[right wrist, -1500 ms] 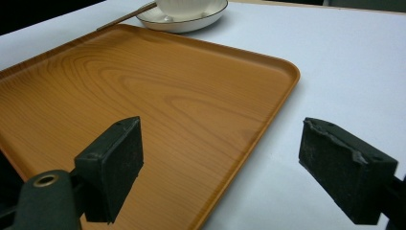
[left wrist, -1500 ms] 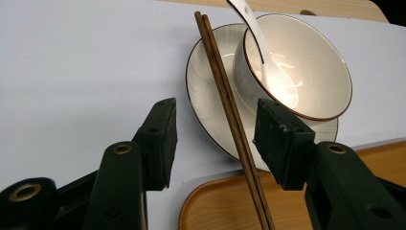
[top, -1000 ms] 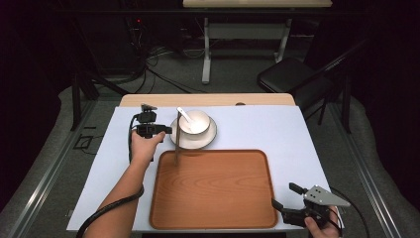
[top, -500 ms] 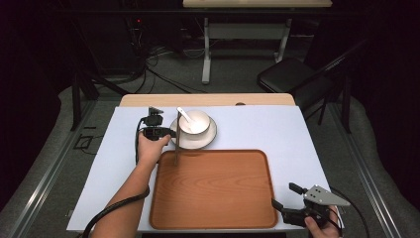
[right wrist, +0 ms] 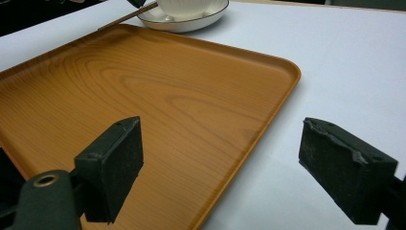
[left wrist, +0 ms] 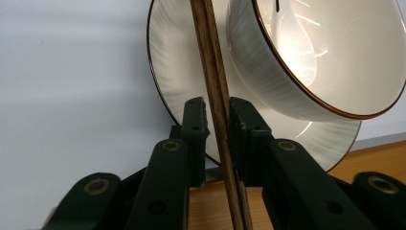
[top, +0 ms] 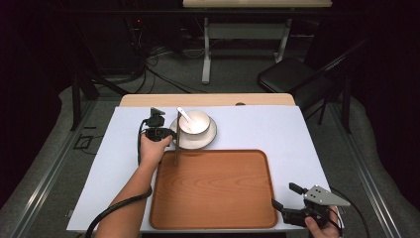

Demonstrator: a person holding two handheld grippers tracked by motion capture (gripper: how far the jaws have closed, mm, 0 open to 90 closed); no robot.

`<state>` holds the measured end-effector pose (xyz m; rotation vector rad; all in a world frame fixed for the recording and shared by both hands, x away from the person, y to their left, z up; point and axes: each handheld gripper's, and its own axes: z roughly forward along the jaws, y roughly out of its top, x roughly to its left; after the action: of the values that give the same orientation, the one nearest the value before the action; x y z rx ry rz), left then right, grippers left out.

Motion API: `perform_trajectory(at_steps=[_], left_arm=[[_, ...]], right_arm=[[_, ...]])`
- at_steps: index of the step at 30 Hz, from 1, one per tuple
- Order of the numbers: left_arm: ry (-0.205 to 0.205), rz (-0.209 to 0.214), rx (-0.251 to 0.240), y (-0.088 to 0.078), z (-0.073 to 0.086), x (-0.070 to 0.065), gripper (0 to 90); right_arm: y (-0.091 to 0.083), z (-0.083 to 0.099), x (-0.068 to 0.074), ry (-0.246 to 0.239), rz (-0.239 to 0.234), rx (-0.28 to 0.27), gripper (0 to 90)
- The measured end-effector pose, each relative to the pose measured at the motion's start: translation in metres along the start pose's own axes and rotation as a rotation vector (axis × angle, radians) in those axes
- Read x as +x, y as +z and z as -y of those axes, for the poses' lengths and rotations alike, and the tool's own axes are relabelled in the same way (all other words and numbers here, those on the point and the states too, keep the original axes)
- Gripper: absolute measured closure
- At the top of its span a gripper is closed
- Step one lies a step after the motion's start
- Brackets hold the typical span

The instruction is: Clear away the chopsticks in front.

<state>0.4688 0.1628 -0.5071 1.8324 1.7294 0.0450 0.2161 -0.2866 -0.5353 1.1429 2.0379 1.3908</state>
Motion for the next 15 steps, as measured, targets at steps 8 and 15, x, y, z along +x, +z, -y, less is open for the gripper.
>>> perform_trajectory(at_steps=[8,15], left_arm=[[-0.020,0.000,0.029,0.0020,-0.0030,-0.0013,79.6],[-0.051,-0.010,0.049,0.0034,-0.0073,-0.0012,82.3]], right_arm=[[-0.0001,0.0001,0.0001,0.001,0.000,0.000,15.1],[-0.0006,0.0000,0.0000,-0.003,0.001,-0.002,15.1]])
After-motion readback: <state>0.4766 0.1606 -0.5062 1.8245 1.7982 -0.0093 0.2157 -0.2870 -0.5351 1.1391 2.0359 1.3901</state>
